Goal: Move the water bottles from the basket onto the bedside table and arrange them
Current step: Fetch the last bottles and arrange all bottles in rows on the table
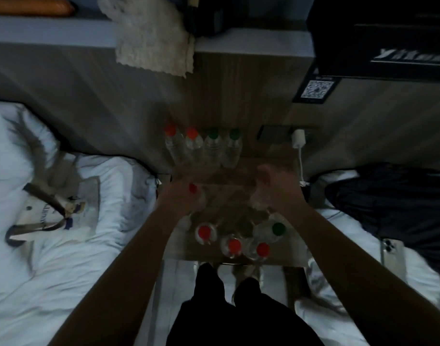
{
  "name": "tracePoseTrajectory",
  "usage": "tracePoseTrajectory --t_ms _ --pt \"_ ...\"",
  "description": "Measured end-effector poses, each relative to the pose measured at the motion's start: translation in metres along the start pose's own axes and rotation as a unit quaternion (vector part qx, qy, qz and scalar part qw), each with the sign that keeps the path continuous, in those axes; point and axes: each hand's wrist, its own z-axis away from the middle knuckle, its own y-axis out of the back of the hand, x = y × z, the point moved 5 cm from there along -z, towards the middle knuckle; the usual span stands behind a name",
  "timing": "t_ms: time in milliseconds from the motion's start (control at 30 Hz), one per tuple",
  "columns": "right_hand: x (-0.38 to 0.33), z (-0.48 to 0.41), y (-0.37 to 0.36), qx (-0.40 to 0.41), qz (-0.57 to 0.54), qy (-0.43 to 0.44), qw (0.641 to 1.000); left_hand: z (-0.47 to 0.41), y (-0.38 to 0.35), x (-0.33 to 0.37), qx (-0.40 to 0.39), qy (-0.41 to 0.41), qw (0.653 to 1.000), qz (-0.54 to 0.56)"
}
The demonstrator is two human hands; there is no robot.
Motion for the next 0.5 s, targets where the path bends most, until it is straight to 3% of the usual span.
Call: tracePoseTrajectory --t_ms 100,267,500 --pt "0.015 0.011 -0.005 -0.081 0.135 0.037 0.987 0.006 -0.011 0.002 0.005 -0.042 0.995 -0.087" --pt "0.033 0.022 -0.015 -0.113 0.106 0.043 0.987 0.009 -0.028 -0.004 -0.009 -0.049 0.987 -0.155" --pt "0.035 0.018 -0.007 -0.142 0.131 0.051 0.980 0.008 -0.034 0.003 0.011 -0.052 0.991 -0.120"
